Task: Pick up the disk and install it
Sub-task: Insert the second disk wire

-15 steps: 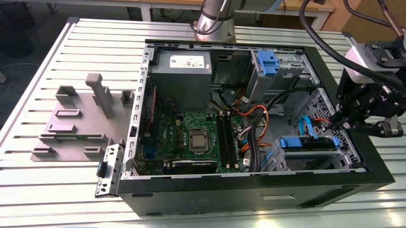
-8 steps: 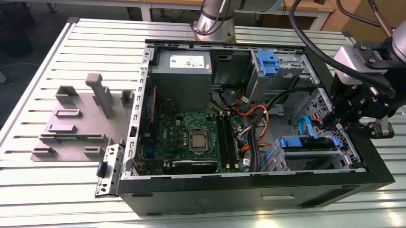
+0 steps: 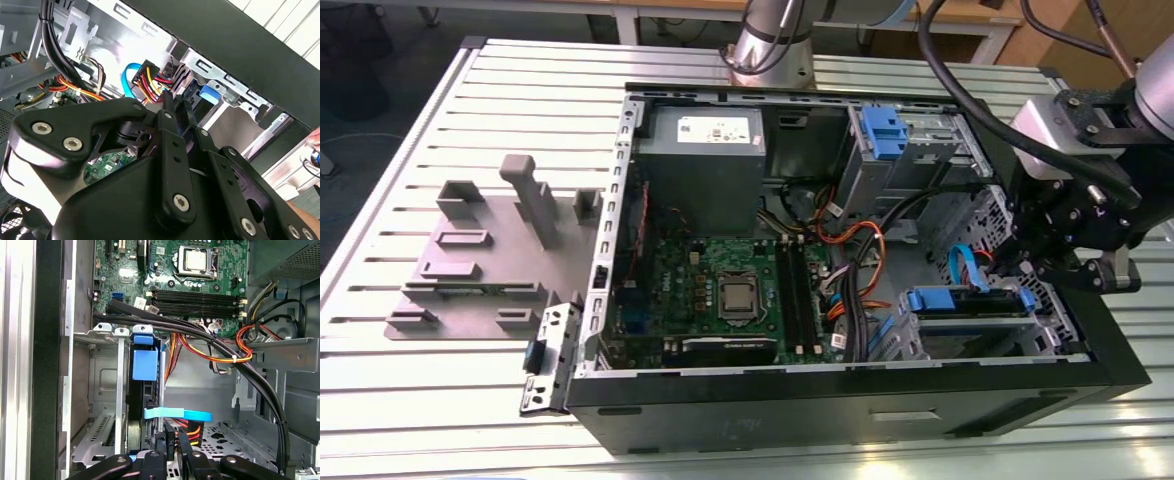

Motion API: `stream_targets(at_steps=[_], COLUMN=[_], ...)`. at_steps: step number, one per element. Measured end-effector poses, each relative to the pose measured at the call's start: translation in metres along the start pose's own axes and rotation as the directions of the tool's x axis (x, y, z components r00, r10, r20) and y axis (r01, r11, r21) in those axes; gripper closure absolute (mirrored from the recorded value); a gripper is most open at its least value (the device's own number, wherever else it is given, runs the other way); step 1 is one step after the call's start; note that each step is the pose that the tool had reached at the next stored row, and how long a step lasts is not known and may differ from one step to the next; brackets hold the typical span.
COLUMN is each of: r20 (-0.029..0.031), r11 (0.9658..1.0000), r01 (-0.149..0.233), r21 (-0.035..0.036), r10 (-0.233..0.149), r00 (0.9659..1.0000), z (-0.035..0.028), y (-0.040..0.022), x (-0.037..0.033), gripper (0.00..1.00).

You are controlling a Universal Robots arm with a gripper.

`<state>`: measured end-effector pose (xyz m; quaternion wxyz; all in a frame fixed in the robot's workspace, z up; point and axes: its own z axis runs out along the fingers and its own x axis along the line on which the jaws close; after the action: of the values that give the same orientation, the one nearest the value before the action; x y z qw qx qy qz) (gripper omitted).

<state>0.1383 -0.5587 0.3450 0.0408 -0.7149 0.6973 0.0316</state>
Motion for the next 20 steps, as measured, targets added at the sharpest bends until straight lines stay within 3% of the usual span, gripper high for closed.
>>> stream_targets(at_steps=[7,8,16,17,20], r20=[0.0001,0.0,-0.0007,-0.0058,-0.0396], r11=[1.0,1.0,1.0,1.0,1.0], r01=[0.0,0.0,0.0,-0.002,-0.009], r21=[0.0,0.0,-0.0001,0.0001,0.0001], r10=[0.0,0.0,0.0,0.002,0.009], r00=[1.0,1.0,1.0,1.0,0.9992], z=[0.0,0.0,0.0001,0.0,0.0], y=[0.0,0.0,0.0,-0.0001,-0.0003], x=[0.0,0.0,0.0,-0.0001,0.0], gripper=[0.78,0.84,0.84,0.84,0.84])
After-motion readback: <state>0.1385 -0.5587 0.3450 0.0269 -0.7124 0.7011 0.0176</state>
